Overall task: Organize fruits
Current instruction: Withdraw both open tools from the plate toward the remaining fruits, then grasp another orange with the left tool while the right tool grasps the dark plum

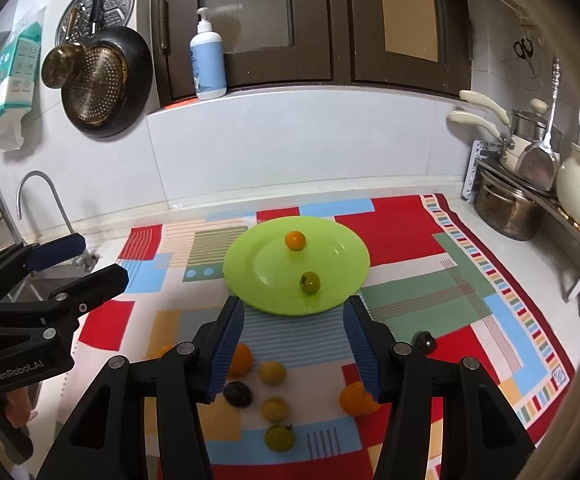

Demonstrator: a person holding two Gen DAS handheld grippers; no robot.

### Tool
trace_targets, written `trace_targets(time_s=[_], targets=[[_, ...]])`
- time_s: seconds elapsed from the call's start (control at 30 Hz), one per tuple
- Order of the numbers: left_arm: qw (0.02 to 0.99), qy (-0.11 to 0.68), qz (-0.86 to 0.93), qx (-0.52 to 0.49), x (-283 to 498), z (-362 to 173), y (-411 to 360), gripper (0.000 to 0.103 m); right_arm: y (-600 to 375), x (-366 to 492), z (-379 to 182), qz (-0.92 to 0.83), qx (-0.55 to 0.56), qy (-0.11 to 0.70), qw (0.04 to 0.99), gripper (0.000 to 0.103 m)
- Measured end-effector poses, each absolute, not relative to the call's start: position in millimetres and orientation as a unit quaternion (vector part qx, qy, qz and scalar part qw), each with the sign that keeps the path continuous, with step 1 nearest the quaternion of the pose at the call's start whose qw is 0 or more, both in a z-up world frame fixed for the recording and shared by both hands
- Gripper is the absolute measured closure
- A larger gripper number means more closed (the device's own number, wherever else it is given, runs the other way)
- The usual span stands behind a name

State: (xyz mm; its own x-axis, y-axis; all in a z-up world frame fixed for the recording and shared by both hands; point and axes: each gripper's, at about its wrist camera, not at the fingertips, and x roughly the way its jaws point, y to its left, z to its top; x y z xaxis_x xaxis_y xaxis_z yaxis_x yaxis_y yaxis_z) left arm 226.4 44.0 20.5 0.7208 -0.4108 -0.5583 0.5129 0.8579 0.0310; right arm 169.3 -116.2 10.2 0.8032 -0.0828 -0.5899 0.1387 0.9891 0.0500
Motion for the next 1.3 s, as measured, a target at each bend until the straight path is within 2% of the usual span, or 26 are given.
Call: trace_targets(time_s=[0.37, 0.73, 1.3], targets=[[0.926, 0.266, -0.243, 0.109, 213.8, 10.8, 71.5, 0.027, -83.5, 149.6, 3.3, -0.07, 0.03, 0.296, 0.952, 0.05], [0.92, 0.263, -0.253, 0.141, 216.1, -11.5, 81.9, 0.027, -59.6, 151.5, -18.6, -0.066, -0.006, 0.326, 0.943, 0.05], [0.884, 0.33, -0.285, 0.169, 243.6, -65.3, 65.1, 0.027, -53.6, 183.1, -63.7, -0.03, -0.025, 0.404, 0.914, 0.05]])
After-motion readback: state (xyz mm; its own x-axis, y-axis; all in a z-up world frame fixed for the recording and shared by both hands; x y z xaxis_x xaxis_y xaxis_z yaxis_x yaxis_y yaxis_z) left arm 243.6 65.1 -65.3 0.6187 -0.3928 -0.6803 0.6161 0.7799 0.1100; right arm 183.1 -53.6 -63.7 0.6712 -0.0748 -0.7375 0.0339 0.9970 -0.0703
